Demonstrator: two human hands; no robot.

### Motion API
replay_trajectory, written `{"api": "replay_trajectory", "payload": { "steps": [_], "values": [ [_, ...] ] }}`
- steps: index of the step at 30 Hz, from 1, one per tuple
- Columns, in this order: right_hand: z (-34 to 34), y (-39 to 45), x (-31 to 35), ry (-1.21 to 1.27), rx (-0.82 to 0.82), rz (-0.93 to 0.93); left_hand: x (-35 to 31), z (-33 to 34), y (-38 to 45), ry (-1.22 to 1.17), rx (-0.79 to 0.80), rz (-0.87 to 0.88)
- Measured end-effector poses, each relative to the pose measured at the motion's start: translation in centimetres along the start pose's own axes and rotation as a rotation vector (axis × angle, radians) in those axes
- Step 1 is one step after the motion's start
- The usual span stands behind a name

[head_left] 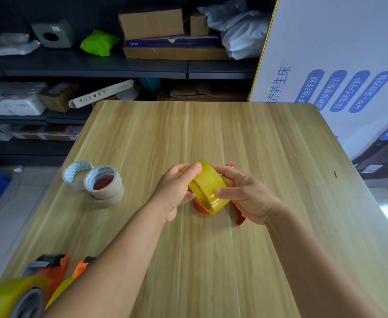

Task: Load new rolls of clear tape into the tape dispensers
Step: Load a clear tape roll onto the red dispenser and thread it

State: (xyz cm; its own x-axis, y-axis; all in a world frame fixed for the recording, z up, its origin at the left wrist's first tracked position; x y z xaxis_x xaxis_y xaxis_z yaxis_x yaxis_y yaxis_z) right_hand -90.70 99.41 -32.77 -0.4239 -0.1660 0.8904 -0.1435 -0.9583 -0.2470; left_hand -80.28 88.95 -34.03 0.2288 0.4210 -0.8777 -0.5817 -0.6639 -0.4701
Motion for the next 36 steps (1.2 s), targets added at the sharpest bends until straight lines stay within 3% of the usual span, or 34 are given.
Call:
{"api": "replay_trajectory", "payload": {
  "steps": [5, 9, 13, 17, 20, 26, 30, 36],
  "values": [
    [-0.6, 0.1, 0.0, -0.035, -0.142, -0.038, -0.8, 0.0, -0.2, 0.307, -0.019, 0.149],
    [-0.6, -0.2, 0.2, -0.082, -0.205, -0.008, -2.1, 1.0, -1.0, 0.564, 0.194, 0.307],
    [-0.3, -0.3, 0.3, -0.116, -0.244, 0.014, -2.4, 1.3, -1.2, 0.577, 0.331, 0.255],
    [-2.3, -0.2, 0.5, -0.406, -0.562, -0.056, -1.5, 1.1, -1.2, 0.379, 0.265, 0.255],
    [-2.5, -0.7, 0.8, -0.396, -0.718, -0.101, -1.3, 0.8, -1.0, 0.217, 0.146, 0.285],
    [0.7, 0.3, -0.4, 0.111, -0.388, -0.09, -1.8, 1.7, -1.9, 0.272, 0.051, 0.478],
    [1.0, 0.1, -0.3, 0.229, -0.354, -0.125, -3.1, 1.2, -2.9, 0.611, -0.18, 0.75],
    [1.1, -0.1, 0.2, 0.329, -0.332, -0.15, -4.4, 1.3, -4.5, 0.706, -0.339, 0.995]
  ]
}}
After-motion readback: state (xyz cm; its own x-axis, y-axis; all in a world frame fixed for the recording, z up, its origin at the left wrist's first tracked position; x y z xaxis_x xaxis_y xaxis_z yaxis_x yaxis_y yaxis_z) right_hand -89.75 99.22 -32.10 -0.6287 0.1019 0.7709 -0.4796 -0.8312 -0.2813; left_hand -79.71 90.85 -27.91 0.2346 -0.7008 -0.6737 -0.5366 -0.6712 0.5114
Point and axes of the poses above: each hand's wrist, its own y-axis towards the middle knuckle, its own z-axis out of the palm, x = y × z, the point moved 6 cm from there along y, towards the middle knuckle, and after that the axes turned 1 degree about z, right-handed, at the moved point
